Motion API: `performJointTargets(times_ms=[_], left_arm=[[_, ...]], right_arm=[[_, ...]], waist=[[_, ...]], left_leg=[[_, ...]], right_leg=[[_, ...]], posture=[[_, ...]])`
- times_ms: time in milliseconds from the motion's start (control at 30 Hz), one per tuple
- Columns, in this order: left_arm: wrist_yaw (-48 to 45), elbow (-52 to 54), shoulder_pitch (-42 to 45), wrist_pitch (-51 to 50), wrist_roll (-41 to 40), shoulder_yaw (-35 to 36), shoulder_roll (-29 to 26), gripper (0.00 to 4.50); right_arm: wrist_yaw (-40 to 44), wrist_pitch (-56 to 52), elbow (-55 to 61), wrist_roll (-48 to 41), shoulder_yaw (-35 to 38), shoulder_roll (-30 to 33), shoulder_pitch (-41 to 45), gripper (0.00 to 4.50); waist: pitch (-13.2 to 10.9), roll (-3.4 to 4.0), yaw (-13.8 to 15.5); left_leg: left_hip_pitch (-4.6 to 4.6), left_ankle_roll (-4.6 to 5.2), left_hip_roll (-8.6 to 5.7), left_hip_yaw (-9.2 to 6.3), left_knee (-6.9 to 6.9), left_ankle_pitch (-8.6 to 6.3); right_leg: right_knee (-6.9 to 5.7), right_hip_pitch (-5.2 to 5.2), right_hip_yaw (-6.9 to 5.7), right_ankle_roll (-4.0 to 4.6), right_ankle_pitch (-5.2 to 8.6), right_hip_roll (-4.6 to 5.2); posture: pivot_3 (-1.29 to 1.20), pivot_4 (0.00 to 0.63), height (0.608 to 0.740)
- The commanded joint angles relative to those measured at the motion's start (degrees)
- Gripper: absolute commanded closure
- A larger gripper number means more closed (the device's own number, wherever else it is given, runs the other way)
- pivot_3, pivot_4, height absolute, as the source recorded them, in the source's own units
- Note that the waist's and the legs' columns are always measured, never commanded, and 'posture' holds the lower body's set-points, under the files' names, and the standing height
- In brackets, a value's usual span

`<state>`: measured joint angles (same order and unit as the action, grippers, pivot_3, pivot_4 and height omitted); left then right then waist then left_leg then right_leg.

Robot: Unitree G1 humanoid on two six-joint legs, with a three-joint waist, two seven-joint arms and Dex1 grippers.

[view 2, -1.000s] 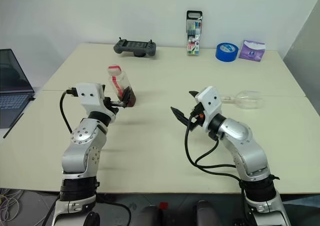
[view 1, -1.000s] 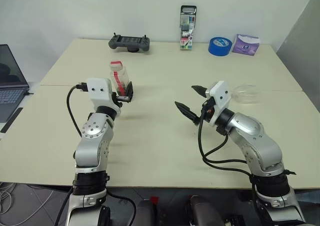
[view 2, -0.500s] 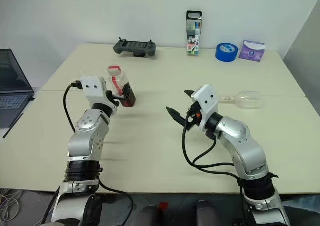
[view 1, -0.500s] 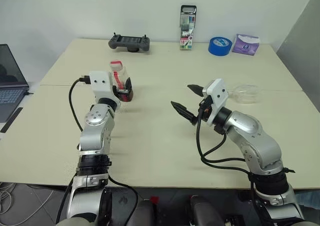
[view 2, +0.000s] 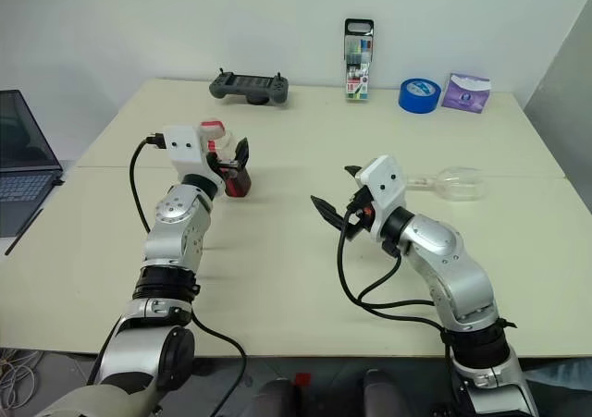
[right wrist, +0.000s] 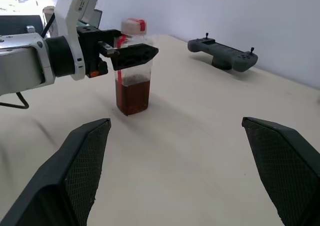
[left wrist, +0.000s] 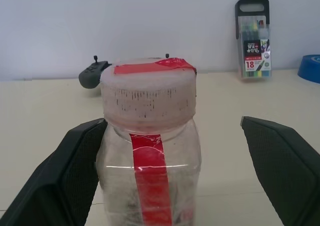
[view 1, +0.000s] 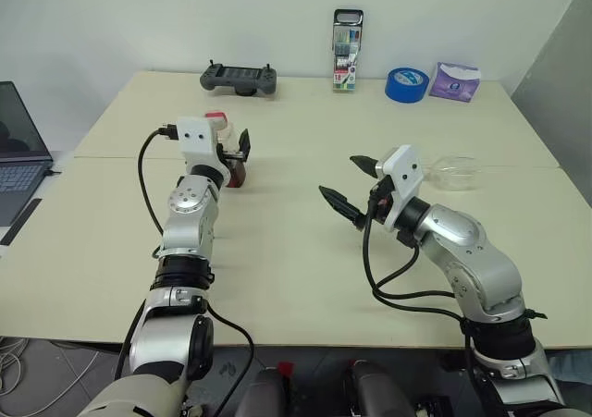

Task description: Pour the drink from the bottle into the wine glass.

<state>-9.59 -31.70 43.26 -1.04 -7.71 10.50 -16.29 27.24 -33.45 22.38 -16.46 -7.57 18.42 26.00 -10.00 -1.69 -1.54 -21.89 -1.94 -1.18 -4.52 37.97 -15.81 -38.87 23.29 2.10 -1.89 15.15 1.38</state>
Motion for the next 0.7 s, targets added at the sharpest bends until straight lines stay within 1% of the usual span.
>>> performJointTargets(times_ms=[33, 267, 700], left_arm=[[-0.30, -2.42, 2.54, 3.66, 0.71, -0.44, 0.29, 0.00], [-0.08, -7.06, 4.49, 8.37, 0.81, -0.14, 0.71, 0.00], [-0.10, -15.01, 7.94, 13.41, 1.88, -0.06, -0.34, 0.00]], right_arm=[[-0.69, 0.27, 3.16, 0.31, 0.72, 0.39, -0.05, 0.02], [-1.47, 0.34, 3.48, 0.54, 0.57, 0.85, -0.72, 0.02], [-1.85, 0.26, 3.77, 1.57, 0.06, 0.86, -1.50, 0.02]], waist=[[0.00, 0.00, 0.00], [-0.01, -0.01, 0.00], [-0.01, -0.02, -0.01]], left_leg=[[-0.01, 0.00, 0.00, -0.01, 0.00, 0.00], [-0.02, 0.00, -0.01, 0.00, 0.00, 0.00], [-0.03, 0.00, -0.02, -0.01, 0.00, 0.00]], right_leg=[[0.00, 0.00, -0.01, 0.00, 0.00, 0.00], [0.00, 0.00, -0.01, -0.01, 0.00, 0.01], [0.00, 0.01, -0.04, -0.01, 0.00, 0.01]], posture=[[0.00, 0.150, 0.740], [0.00, 0.150, 0.740], [0.00, 0.150, 0.740]])
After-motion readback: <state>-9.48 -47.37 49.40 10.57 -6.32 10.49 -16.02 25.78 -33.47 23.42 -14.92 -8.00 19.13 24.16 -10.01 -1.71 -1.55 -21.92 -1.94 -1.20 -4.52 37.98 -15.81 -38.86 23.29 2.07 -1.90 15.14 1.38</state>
